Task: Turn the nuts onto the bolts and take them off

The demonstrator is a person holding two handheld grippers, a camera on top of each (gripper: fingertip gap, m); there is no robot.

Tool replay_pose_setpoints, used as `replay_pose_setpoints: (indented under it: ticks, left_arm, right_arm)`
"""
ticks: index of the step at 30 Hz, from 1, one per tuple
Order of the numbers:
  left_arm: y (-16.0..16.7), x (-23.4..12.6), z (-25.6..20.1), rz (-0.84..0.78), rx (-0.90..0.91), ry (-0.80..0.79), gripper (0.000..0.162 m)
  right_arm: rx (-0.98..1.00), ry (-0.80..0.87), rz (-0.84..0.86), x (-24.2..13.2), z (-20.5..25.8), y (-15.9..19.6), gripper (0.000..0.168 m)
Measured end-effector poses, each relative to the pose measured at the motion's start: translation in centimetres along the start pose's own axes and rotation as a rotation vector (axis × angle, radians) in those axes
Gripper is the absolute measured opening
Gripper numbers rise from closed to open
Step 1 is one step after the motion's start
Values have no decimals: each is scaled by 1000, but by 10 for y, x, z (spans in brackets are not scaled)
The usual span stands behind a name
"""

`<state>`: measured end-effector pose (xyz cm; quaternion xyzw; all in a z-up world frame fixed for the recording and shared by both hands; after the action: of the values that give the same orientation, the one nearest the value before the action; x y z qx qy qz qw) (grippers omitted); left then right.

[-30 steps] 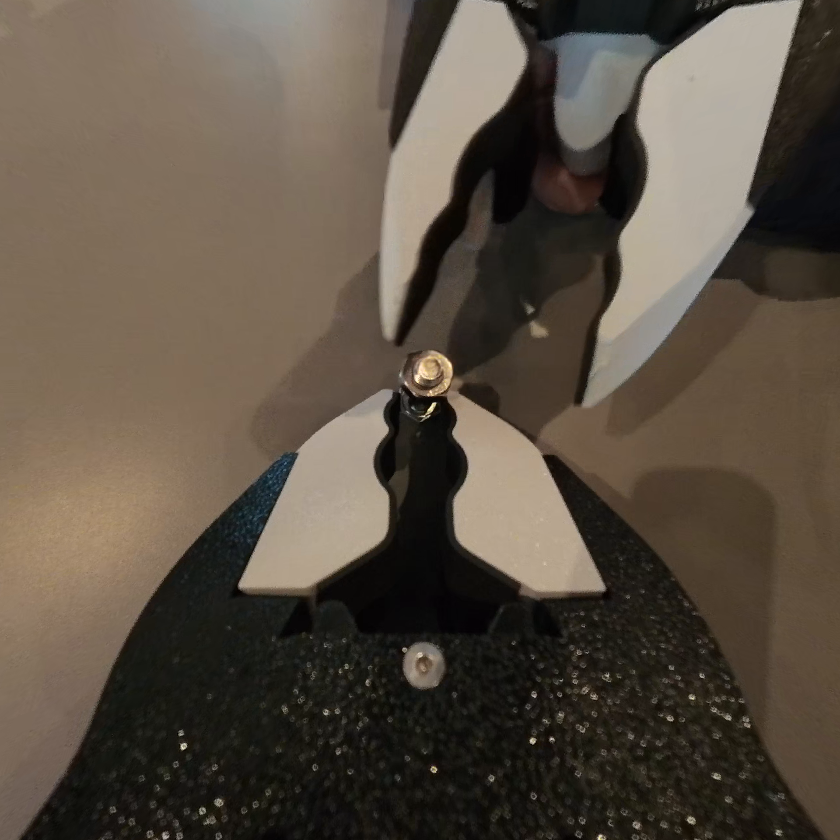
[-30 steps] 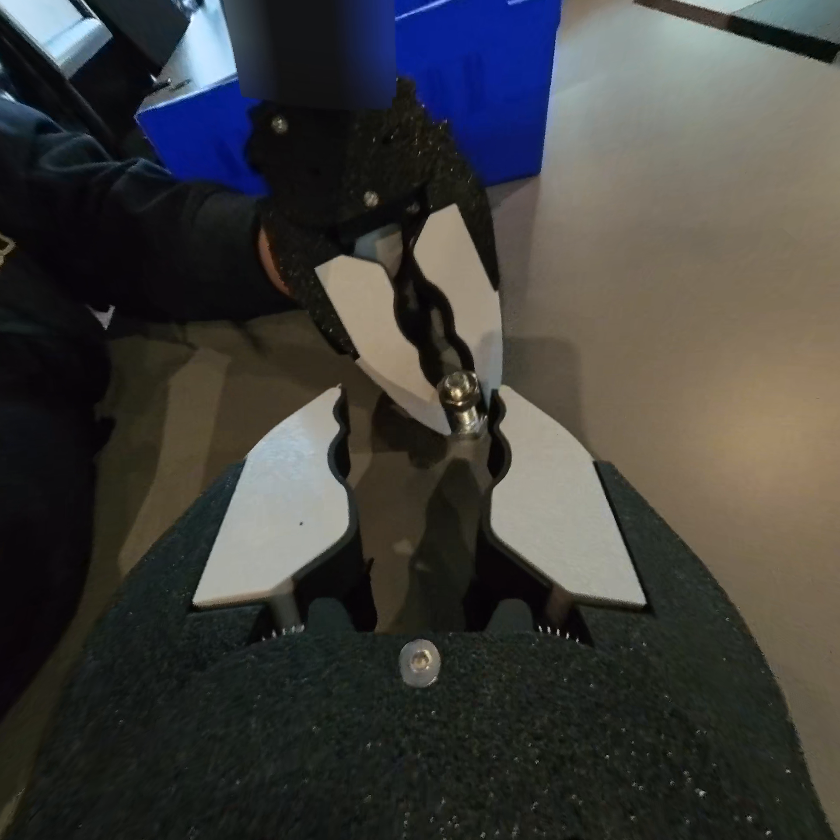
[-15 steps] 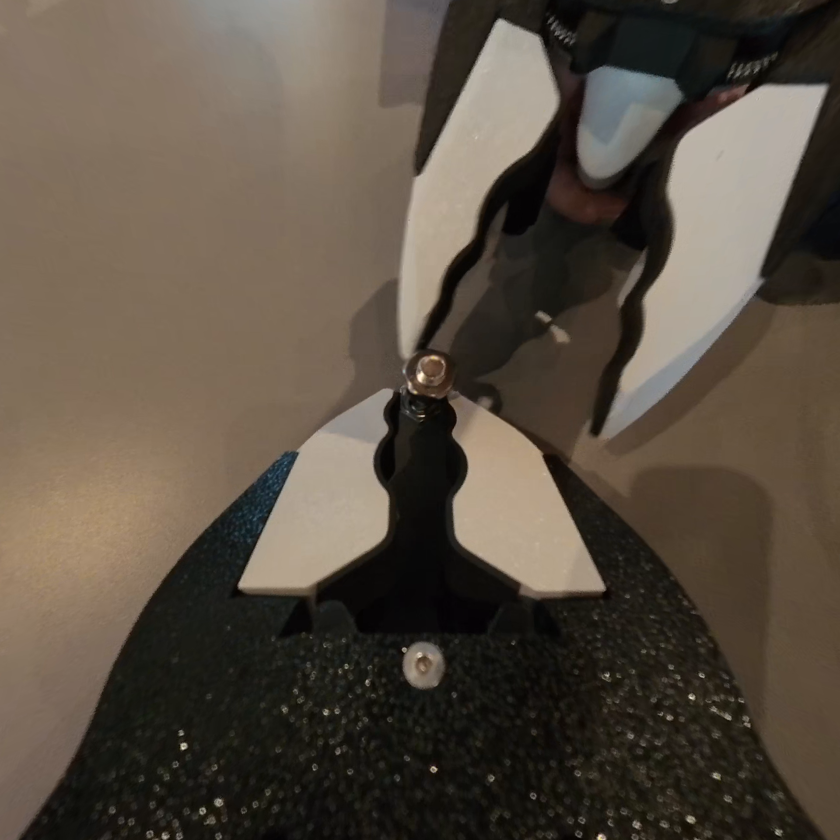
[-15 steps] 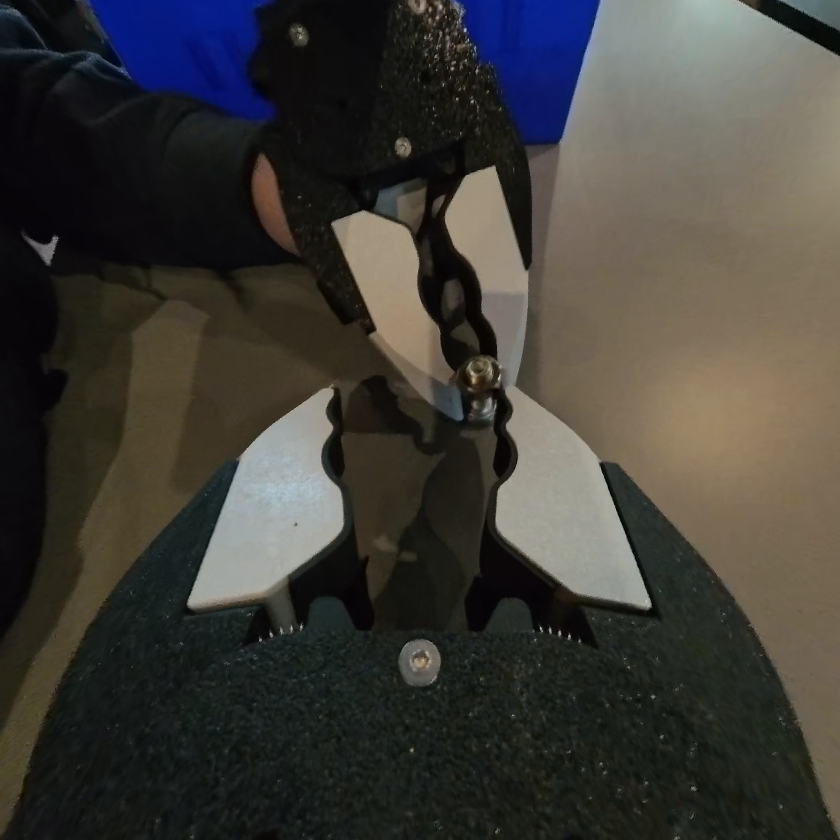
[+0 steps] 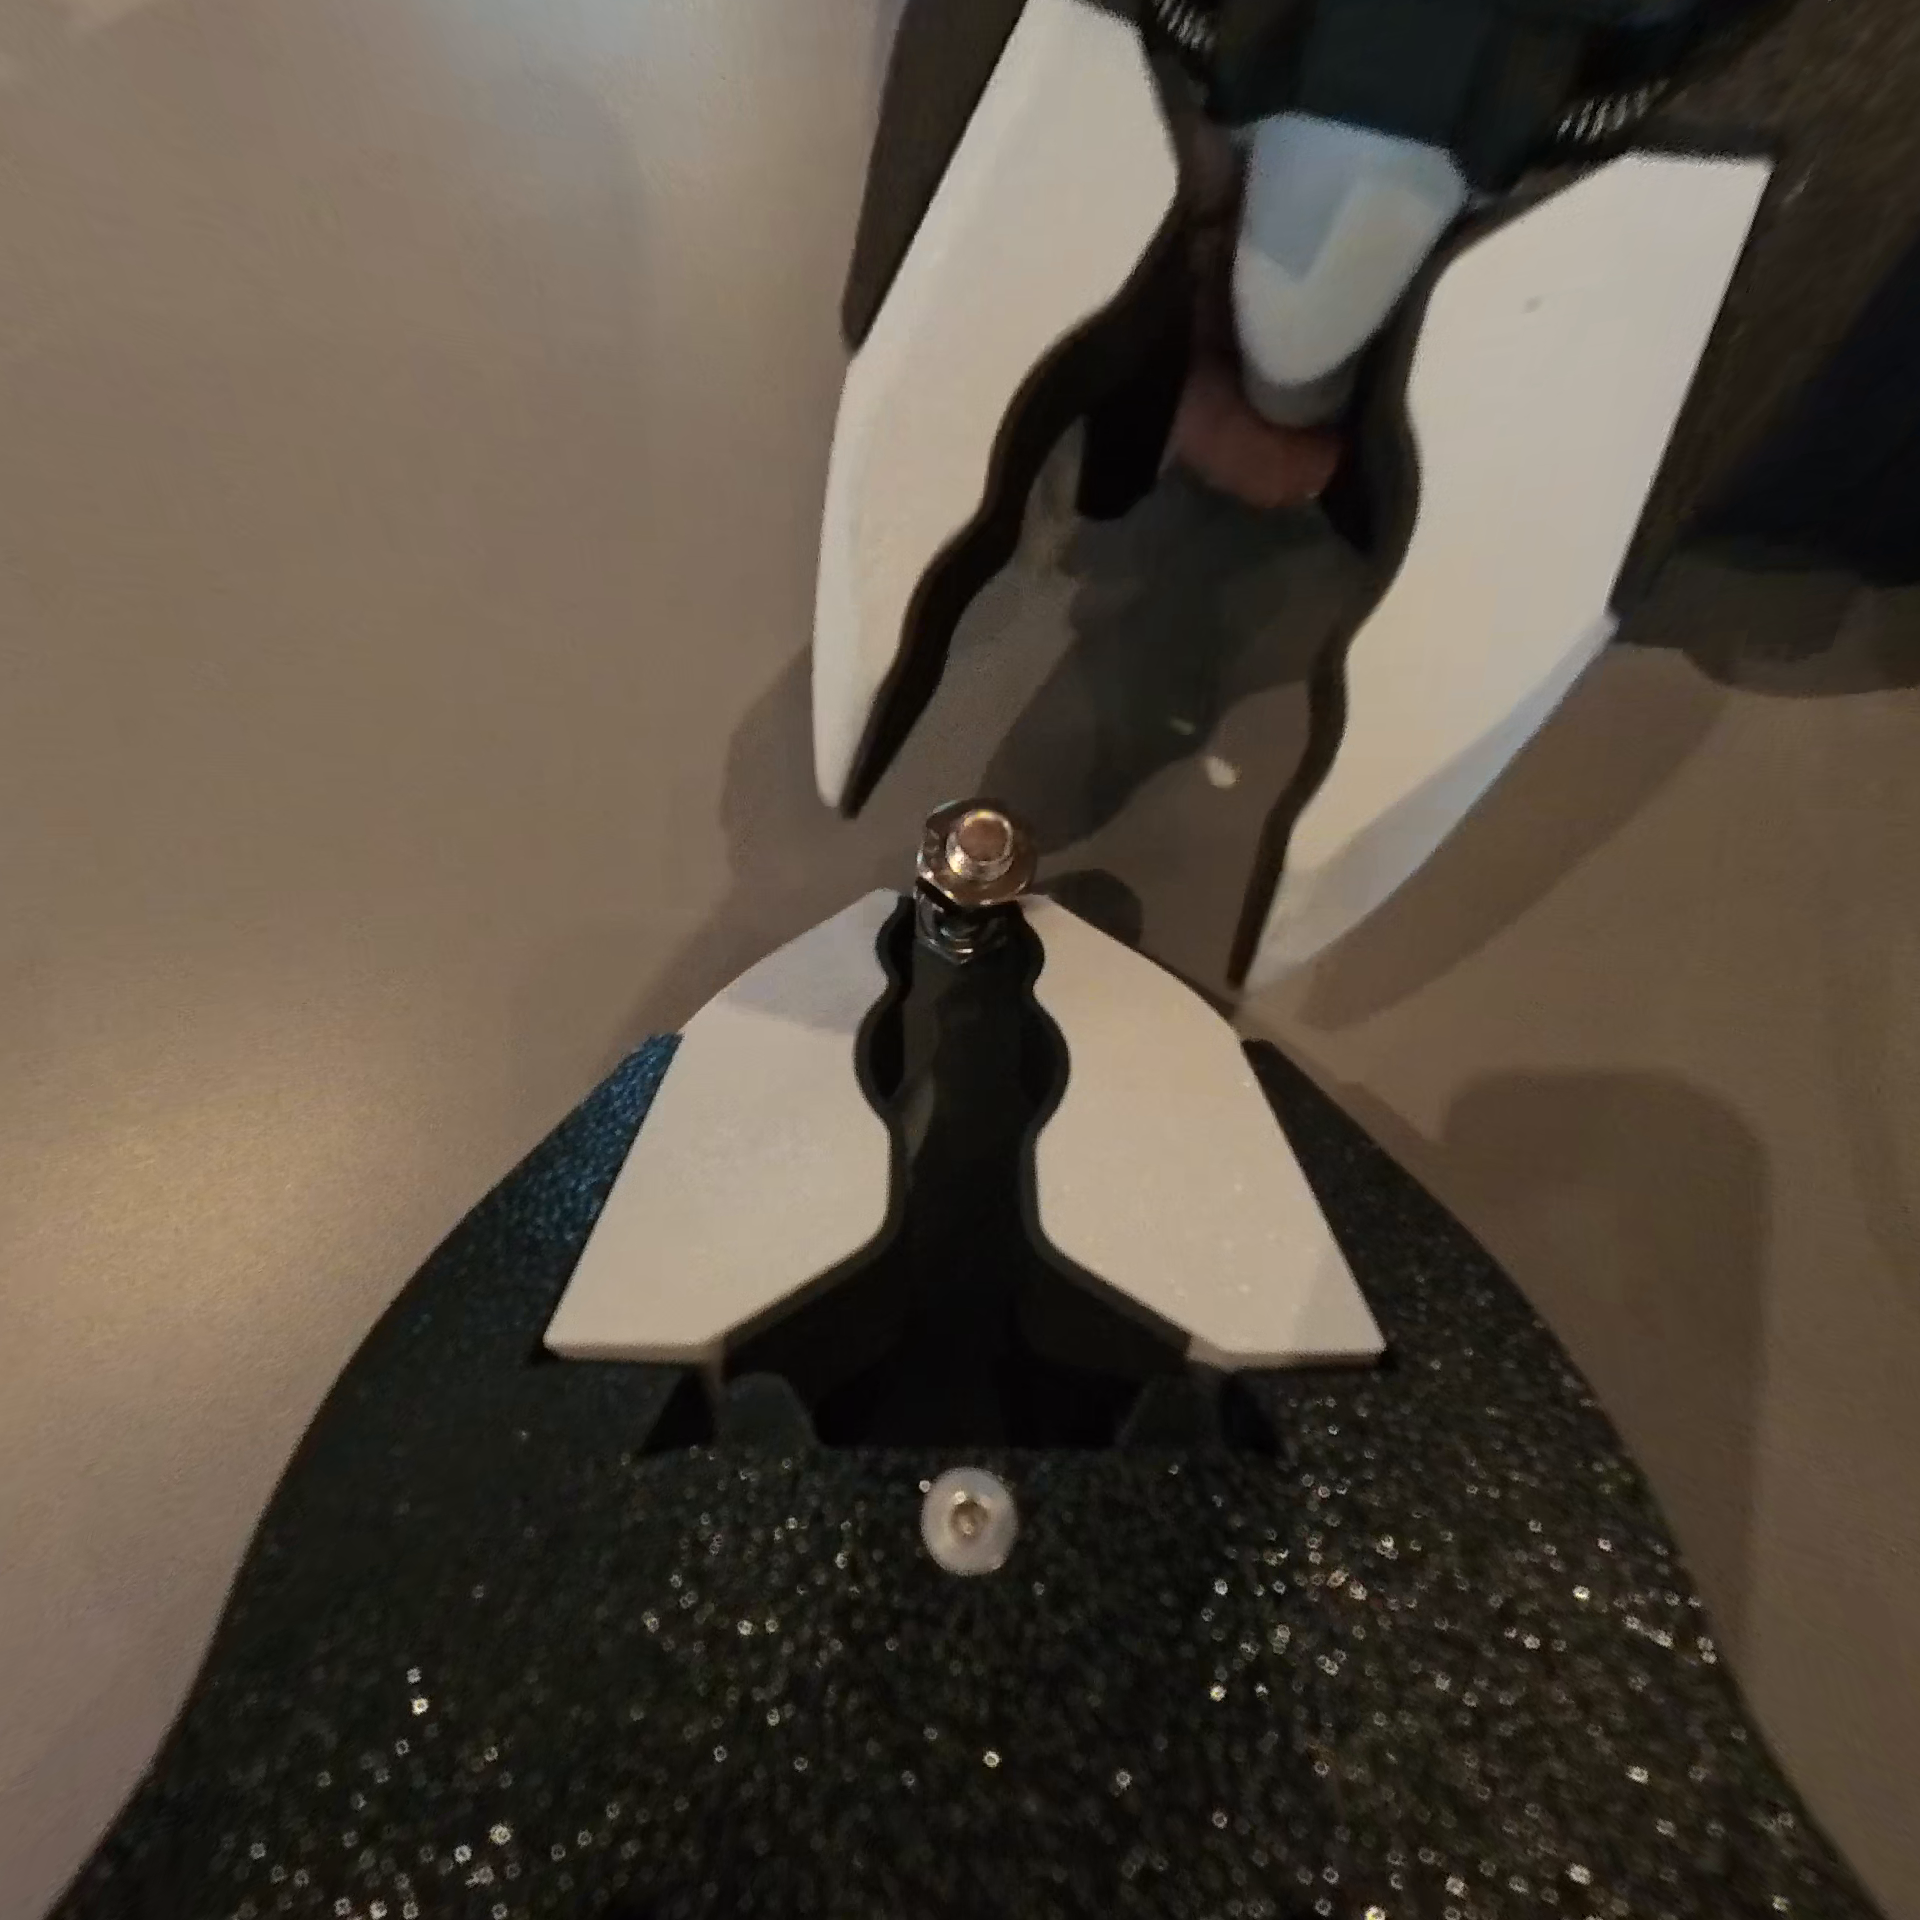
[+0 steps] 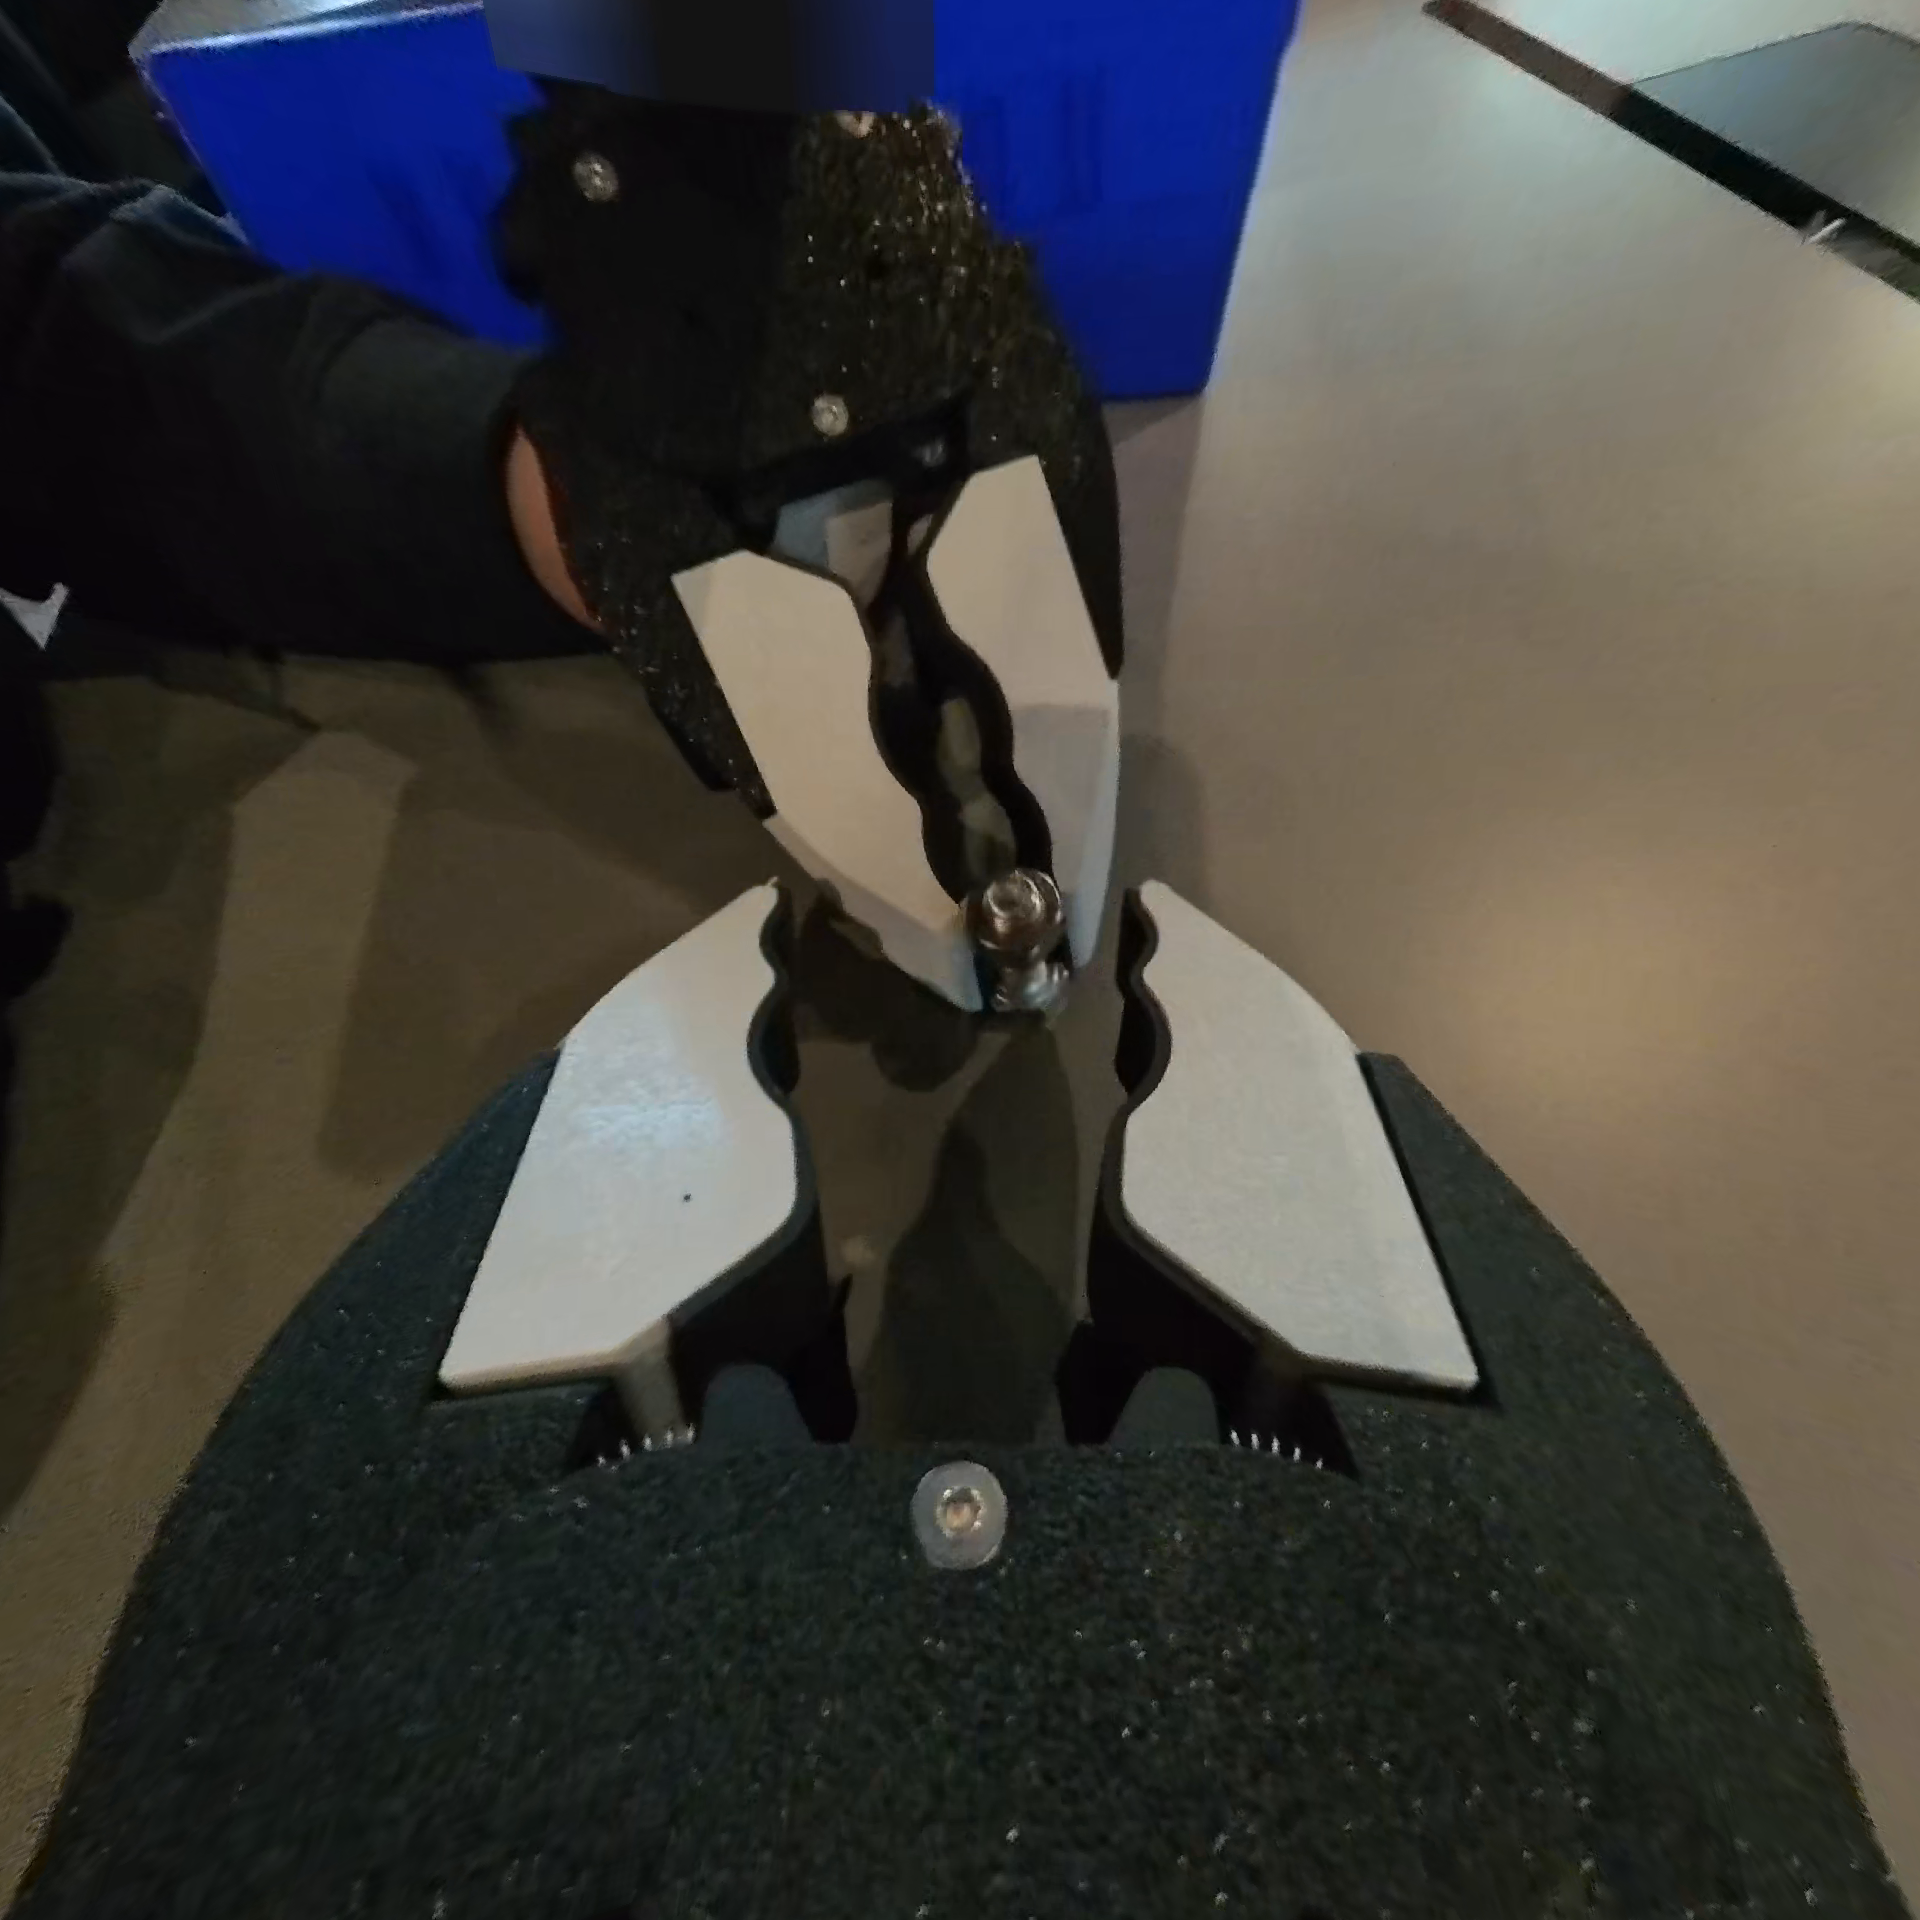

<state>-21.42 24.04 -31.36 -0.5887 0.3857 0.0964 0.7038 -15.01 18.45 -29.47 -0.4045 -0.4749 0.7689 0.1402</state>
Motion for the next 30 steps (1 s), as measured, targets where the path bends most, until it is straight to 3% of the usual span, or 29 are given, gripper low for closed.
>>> replay_pose_setpoints:
  ticks: [1, 13, 17, 23, 30]
  left_arm:
    - [0, 0, 0, 0, 0, 0, 17]
    - [0, 0, 0, 1, 2, 4, 18]
    - [0, 0, 0, 0, 2, 5, 17]
    - [0, -1, -1, -1, 7, 10, 17]
    - [2, -4, -9, -9, 37, 56, 39]
  right_arm:
    - [-3, -10, 11, 3, 1, -1, 59]
    - [30, -38, 16, -8, 15, 10, 63]
    - [32, -56, 33, -16, 22, 18, 47]
    - [68, 43, -18, -21, 14, 16, 47]
    - [73, 102, 23, -15, 9, 16, 39]
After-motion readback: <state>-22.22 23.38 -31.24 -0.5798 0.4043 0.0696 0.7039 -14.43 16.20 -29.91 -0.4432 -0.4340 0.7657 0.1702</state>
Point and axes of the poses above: each gripper's, where its closed fingertips meet, x out along the fingers, y out of its underside, z = x × y across the jaws, the point moved 6 cm from there along -x, back along the fingers, and after that the axes turned 7 degrees about x, right-handed, at the moved point
